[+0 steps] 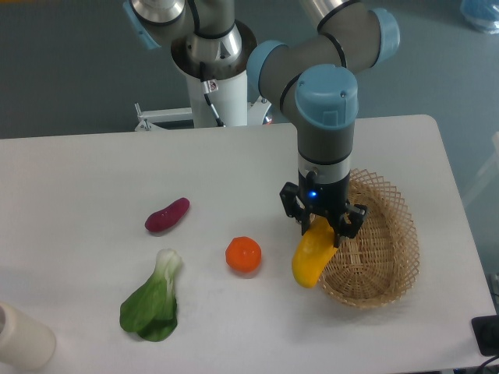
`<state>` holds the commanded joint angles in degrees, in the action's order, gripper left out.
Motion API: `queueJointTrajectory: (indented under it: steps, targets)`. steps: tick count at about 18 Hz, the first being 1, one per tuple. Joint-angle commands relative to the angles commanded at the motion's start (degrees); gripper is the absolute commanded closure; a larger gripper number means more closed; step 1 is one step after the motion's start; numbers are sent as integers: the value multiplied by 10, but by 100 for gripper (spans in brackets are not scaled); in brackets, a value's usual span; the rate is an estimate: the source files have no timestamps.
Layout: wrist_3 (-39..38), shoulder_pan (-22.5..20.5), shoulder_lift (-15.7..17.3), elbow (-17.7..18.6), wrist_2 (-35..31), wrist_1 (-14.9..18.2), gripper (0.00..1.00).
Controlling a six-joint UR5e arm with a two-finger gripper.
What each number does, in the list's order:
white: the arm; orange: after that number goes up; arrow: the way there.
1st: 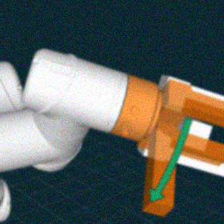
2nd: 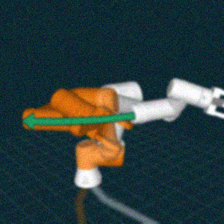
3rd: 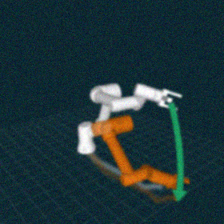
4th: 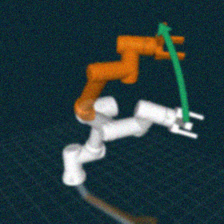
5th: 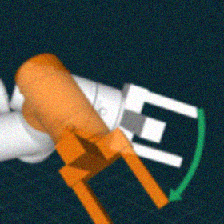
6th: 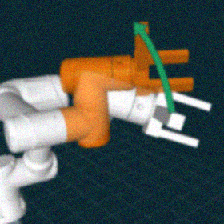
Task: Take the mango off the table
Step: 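Lift the mango and carry it toward the wicker basket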
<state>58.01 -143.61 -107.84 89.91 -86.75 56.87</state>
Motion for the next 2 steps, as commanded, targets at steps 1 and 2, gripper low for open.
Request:
queueJointTrajectory:
  steps: [1,2]
  targets:
    - [0,-1,0,0,2,0,41]
    - [0,0,-1,0,3,0,41]
